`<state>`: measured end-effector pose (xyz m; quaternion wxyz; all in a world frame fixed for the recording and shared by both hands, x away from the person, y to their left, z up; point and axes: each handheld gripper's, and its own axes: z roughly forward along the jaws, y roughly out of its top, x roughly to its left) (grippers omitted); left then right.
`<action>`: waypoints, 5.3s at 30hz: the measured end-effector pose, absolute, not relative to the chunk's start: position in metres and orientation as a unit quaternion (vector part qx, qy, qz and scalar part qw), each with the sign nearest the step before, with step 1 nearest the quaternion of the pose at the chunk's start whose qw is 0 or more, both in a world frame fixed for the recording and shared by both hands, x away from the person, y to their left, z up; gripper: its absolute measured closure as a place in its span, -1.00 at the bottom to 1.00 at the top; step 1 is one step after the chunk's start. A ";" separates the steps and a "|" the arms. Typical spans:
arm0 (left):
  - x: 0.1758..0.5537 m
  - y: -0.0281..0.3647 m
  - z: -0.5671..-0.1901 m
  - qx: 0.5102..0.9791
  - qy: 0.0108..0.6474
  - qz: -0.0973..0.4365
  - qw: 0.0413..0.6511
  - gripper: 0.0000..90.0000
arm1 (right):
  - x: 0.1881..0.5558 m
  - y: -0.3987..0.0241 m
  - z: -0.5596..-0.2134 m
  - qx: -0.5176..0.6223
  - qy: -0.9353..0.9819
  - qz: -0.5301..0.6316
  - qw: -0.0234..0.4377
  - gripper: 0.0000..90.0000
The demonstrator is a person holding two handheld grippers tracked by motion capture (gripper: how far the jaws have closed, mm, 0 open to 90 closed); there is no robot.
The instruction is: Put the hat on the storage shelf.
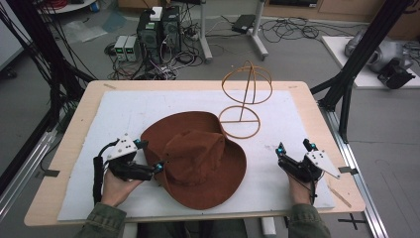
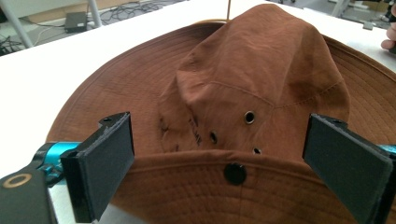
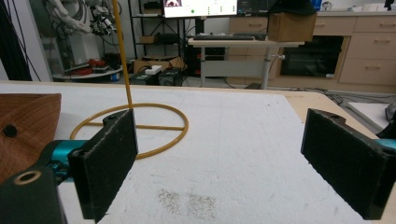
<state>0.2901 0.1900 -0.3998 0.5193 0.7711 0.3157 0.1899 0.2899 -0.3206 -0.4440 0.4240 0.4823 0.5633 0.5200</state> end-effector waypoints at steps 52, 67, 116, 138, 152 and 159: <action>0.317 0.157 -0.407 0.833 0.283 0.123 0.459 0.97 | 0.291 -0.321 -0.443 0.481 0.563 0.526 0.418 -0.78; 0.310 0.159 -0.400 0.798 0.282 0.146 0.512 0.97 | 0.291 -0.321 -0.443 0.481 0.563 0.527 0.418 -0.78; 0.303 0.179 -0.341 0.595 0.260 0.272 0.710 0.96 | 0.291 -0.323 -0.443 0.480 0.555 0.537 0.416 -0.77; 0.346 0.144 -0.312 0.585 0.247 0.263 0.726 0.96 | 0.292 -0.329 -0.442 0.491 0.538 0.549 0.410 -0.77; 0.379 0.104 -0.282 0.602 0.217 0.255 0.725 0.96 | 0.288 -0.330 -0.439 0.500 0.515 0.574 0.395 -0.77; 0.402 0.078 -0.282 0.605 0.211 0.243 0.728 0.96 | 0.289 -0.329 -0.440 0.502 0.518 0.568 0.395 -0.77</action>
